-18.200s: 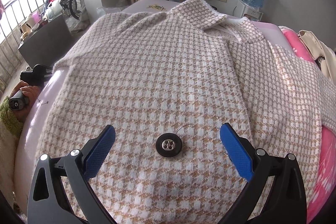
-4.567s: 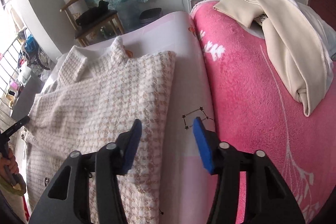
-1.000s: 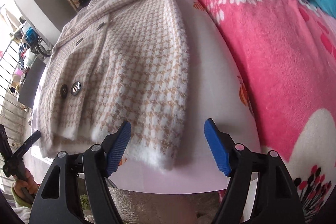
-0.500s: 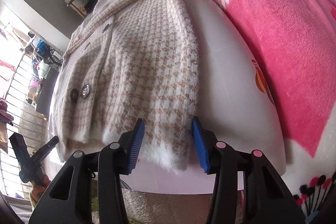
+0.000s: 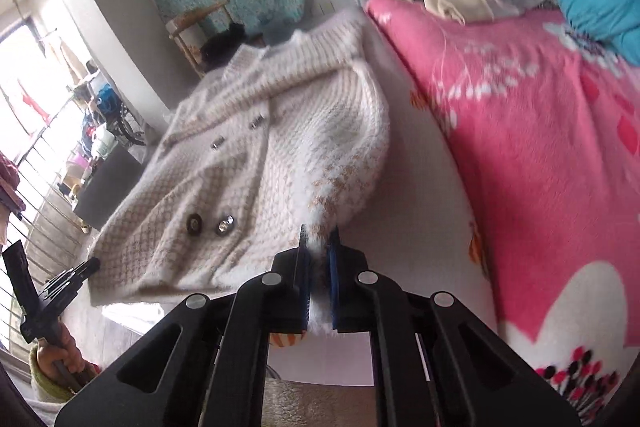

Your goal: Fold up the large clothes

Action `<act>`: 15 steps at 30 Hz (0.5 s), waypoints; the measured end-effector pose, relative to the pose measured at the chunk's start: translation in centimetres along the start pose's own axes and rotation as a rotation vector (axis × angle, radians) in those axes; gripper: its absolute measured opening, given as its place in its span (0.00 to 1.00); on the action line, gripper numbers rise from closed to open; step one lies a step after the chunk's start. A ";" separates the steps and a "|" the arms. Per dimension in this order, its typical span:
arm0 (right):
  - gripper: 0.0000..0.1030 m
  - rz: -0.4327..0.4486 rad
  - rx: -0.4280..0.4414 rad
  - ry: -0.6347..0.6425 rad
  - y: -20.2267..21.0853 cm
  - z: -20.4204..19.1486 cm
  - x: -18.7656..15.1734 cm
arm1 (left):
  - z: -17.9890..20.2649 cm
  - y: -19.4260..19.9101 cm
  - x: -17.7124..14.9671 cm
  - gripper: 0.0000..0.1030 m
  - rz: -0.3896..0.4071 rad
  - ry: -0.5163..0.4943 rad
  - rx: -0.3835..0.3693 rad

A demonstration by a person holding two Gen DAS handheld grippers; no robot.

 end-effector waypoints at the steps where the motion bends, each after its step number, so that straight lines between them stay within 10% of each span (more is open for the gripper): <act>1: 0.07 0.032 0.002 0.010 1.3 -0.1 0.7 | 0.2 1.0 0.6 0.06 0.017 -0.013 -0.003; 6: 0.06 0.066 0.037 0.035 5.4 0.1 0.6 | 0.7 5.3 1.0 0.06 0.056 -0.007 -0.071; 15: 0.07 -0.196 0.099 -0.090 5.2 1.8 -8.5 | -1.5 6.1 -4.9 0.06 -0.088 0.202 -0.107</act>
Point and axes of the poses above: each gripper's, at about its wrist camera, not at the fingertips, and y roughly against the way its jaws point, z to its right, x to its top, the point moved 3 cm from there along -y, roughly the way its jaws point, and after that the axes turned 13 degrees about -x, right-handed, at the moved point
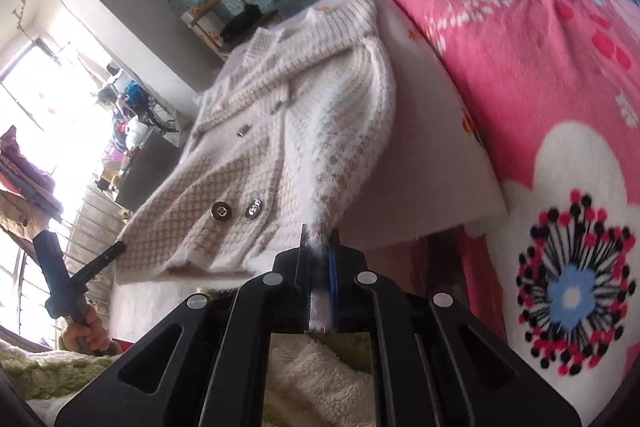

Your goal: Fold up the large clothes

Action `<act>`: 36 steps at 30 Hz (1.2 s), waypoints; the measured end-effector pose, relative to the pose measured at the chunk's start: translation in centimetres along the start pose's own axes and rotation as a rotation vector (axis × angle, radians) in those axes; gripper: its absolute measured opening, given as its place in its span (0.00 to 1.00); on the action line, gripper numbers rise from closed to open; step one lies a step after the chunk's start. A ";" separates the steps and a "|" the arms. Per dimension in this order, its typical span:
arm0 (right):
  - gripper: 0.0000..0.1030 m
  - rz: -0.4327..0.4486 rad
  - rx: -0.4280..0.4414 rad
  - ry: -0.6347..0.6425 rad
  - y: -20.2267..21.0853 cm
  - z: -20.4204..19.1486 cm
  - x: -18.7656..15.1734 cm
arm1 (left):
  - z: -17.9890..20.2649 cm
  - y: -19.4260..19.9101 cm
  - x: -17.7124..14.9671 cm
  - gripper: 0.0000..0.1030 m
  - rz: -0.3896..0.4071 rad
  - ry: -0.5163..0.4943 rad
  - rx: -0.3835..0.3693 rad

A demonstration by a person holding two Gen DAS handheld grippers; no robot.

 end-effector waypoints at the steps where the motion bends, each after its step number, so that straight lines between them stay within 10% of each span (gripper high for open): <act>1: 0.07 -0.024 -0.013 -0.017 -1.0 0.3 -0.3 | -0.4 -0.6 -0.2 0.06 -0.006 0.019 -0.005; 23: 0.10 0.166 0.111 -0.034 -3.8 -4.0 16.3 | -1.7 -4.8 14.3 0.08 0.163 -0.062 -0.041; 26: 0.32 0.126 0.109 -0.055 -7.1 -4.5 18.9 | -3.6 -6.9 16.4 0.38 0.162 -0.024 -0.006; 27: 0.45 0.118 0.093 -0.058 -8.1 -4.5 19.4 | -4.3 -7.3 16.8 0.64 0.171 -0.016 0.021; 36: 0.57 0.177 -0.077 0.060 -9.2 -5.2 17.6 | -4.3 -8.3 14.4 0.66 0.142 -0.034 -0.028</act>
Point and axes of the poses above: each gripper's, at about its wrist camera, not at the fingertips, and y roughly against the way its jaws point, z to its right, x to its top, the point moved 3 cm from there along -y, roughly the way its jaws point, and after that the axes turned 13 degrees about -x, right-handed, at the moved point
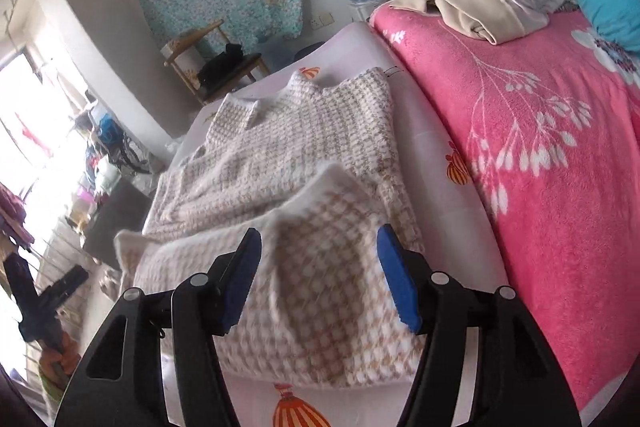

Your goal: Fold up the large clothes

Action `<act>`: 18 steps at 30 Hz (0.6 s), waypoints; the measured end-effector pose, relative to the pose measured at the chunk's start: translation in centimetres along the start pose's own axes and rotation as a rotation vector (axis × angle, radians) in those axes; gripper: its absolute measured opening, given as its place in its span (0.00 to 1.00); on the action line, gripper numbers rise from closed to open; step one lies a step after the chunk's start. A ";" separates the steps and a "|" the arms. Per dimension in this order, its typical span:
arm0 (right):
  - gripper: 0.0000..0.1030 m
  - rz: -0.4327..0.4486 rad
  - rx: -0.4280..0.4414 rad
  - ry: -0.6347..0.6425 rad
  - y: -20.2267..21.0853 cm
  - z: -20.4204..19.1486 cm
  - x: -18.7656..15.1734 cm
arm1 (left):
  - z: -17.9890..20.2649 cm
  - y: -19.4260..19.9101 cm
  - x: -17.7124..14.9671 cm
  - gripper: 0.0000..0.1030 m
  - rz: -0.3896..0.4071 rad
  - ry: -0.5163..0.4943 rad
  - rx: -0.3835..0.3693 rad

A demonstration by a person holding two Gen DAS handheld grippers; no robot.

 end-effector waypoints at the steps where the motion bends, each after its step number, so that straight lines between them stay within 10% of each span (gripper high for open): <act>1: 0.57 0.007 -0.013 0.049 0.2 -0.9 -0.6 | 0.7 -0.3 -0.6 0.66 -0.014 -0.022 -0.011; 6: 0.50 0.003 0.030 0.277 -0.1 -6.2 -3.4 | 4.4 -4.3 -3.8 0.66 -0.126 -0.086 -0.122; 11: 0.39 -0.186 -0.042 0.429 -4.6 -8.1 -7.9 | 4.3 -8.9 -9.2 0.63 -0.330 -0.093 0.007; 18: 0.36 -0.186 -0.049 0.417 -2.8 -7.1 -8.4 | 5.4 -6.0 -10.1 0.60 -0.273 -0.174 0.013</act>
Point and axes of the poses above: each gripper's, at about its wrist camera, not at the fingertips, and y roughly against the way its jaws point, z to its right, x to its top, the point moved 3 cm from there along -y, roughly the way its jaws point, and after that the axes turned 13 degrees about -x, right-handed, at the moved point
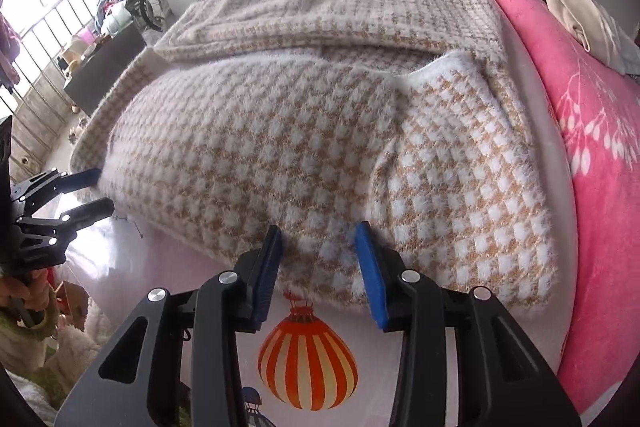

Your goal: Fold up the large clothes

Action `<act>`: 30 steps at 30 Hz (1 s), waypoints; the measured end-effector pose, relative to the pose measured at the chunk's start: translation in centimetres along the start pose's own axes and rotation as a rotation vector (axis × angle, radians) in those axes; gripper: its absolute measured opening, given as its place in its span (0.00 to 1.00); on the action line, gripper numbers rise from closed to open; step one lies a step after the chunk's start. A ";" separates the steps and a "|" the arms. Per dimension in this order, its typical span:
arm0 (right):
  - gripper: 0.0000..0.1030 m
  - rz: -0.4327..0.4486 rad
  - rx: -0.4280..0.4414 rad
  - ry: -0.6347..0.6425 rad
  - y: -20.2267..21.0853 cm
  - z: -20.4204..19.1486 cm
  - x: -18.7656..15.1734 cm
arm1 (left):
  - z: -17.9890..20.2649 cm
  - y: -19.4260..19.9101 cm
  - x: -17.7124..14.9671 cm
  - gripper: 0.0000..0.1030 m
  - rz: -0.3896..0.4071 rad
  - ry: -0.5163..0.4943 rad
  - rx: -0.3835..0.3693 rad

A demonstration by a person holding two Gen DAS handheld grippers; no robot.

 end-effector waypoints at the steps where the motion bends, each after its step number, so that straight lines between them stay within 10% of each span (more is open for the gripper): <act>1: 0.36 0.032 -0.003 -0.004 0.5 -0.1 0.5 | 0.0 0.6 0.6 0.60 0.032 0.000 -0.019; 5: 0.36 0.147 0.056 -0.003 1.7 -1.8 3.2 | 0.0 1.1 3.6 0.60 0.131 -0.012 -0.045; 11: 0.39 0.113 0.120 0.045 -3.0 -5.1 4.0 | -6.0 -1.7 4.1 0.58 0.080 0.163 0.155; 22: 0.57 0.071 0.216 -0.127 2.2 0.6 -0.2 | -4.9 6.9 0.0 0.63 0.227 0.214 -0.138; 30: 0.57 -0.054 0.114 -0.388 2.8 6.1 -6.1 | -7.1 3.7 -5.0 0.65 0.206 0.542 -0.336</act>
Point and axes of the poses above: each gripper's, at about its wrist camera, not at the fingertips, and y roughly against the way its jaws point, z to its right, x to its top, the point moved 3 cm from there along -y, roughly the way its jaws point, and after that the axes turned 13 degrees about -x, right-handed, at the moved point
